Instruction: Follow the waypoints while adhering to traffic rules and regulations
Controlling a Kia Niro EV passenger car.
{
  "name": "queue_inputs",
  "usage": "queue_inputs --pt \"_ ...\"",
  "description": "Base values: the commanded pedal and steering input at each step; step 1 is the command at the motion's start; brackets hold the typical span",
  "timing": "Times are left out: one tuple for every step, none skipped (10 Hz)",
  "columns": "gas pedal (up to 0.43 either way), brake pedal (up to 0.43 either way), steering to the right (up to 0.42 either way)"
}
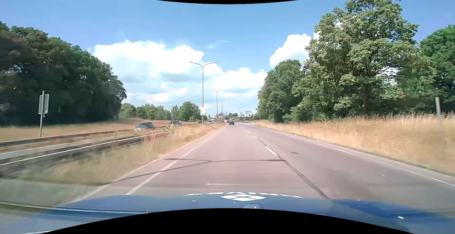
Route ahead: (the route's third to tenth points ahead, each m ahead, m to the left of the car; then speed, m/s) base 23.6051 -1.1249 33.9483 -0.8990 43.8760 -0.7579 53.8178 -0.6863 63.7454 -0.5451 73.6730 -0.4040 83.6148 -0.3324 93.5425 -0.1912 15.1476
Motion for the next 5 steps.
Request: queue_inputs --pt "0.169 0.0 -0.003" --pt "0.169 0.0 -0.003" --pt "0.169 0.0 -0.003" --pt "0.169 0.0 -0.003" --pt "0.169 0.0 -0.003"
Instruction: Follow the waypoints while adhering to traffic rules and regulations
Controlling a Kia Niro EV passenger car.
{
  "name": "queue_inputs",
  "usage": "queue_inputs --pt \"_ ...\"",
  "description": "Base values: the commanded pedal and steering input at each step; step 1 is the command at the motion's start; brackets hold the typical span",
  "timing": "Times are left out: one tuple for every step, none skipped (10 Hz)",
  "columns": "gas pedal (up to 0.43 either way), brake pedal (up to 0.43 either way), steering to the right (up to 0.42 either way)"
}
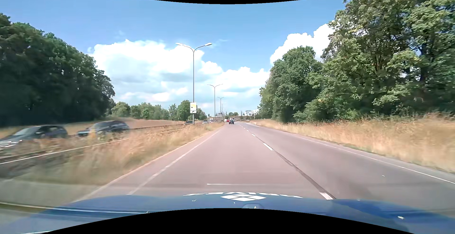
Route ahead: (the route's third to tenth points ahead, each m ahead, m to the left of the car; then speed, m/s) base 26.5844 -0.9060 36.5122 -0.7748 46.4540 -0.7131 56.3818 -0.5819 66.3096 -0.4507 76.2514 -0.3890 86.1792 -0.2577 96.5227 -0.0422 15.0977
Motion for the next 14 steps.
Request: queue_inputs --pt "0.169 0.0 -0.003" --pt "0.169 0.0 -0.003" --pt "0.169 0.0 -0.003" --pt "0.169 0.0 -0.002" --pt "0.169 0.0 -0.002" --pt "0.169 0.0 -0.002" --pt "0.169 0.0 -0.002" --pt "0.169 0.0 -0.002" --pt "0.169 0.0 -0.002" --pt "0.169 0.0 -0.003" --pt "0.169 0.0 -0.004" --pt "0.169 0.0 -0.004" --pt "0.169 0.0 -0.004" --pt "0.169 0.0 -0.004"
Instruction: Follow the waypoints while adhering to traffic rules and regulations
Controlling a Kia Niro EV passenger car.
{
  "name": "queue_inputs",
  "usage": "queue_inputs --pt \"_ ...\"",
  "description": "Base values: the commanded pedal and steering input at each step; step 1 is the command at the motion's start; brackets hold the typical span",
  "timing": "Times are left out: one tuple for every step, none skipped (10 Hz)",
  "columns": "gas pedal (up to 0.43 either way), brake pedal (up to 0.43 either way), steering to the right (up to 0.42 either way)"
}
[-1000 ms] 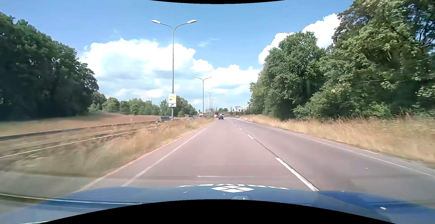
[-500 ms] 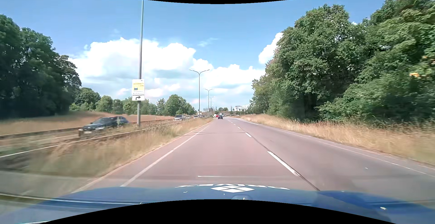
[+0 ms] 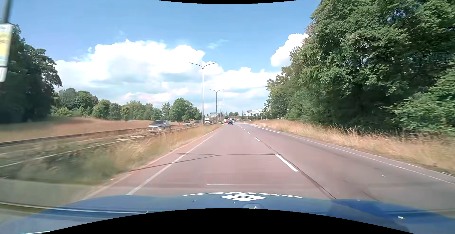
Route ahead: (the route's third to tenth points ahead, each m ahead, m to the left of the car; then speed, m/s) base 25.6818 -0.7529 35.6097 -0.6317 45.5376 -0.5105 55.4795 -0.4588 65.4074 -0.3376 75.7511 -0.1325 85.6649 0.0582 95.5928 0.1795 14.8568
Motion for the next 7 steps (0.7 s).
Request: queue_inputs --pt "0.169 0.0 -0.004" --pt "0.169 0.0 -0.004" --pt "0.169 0.0 -0.005" --pt "0.169 0.0 -0.005" --pt "0.169 0.0 -0.005" --pt "0.169 0.0 -0.005" --pt "0.169 0.0 -0.005"
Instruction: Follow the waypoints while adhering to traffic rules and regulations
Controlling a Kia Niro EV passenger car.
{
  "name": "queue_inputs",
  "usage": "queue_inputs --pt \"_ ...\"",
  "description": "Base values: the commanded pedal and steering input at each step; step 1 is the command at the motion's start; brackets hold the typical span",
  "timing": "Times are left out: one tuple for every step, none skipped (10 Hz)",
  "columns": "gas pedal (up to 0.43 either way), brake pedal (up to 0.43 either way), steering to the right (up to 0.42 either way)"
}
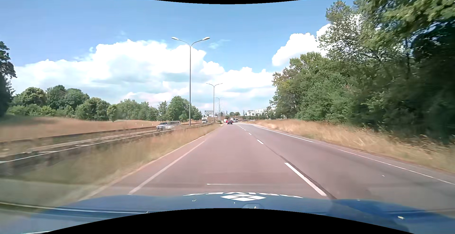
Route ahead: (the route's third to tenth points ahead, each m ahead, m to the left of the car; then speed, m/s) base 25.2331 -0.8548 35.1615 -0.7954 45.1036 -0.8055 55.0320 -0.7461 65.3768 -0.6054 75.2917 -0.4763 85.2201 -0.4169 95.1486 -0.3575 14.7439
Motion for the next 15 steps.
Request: queue_inputs --pt "0.169 0.0 -0.005" --pt "0.169 0.0 -0.005" --pt "0.169 0.0 -0.005" --pt "0.169 0.0 -0.005" --pt "0.169 0.0 -0.005" --pt "0.157 0.0 -0.005" --pt "0.157 0.0 -0.005" --pt "0.157 0.0 -0.005" --pt "0.157 0.0 -0.005" --pt "0.157 0.0 -0.005" --pt "0.15 0.0 -0.005" --pt "0.138 0.0 -0.005" --pt "0.138 0.0 -0.005" --pt "0.138 0.0 -0.005" --pt "0.138 0.0 -0.005"
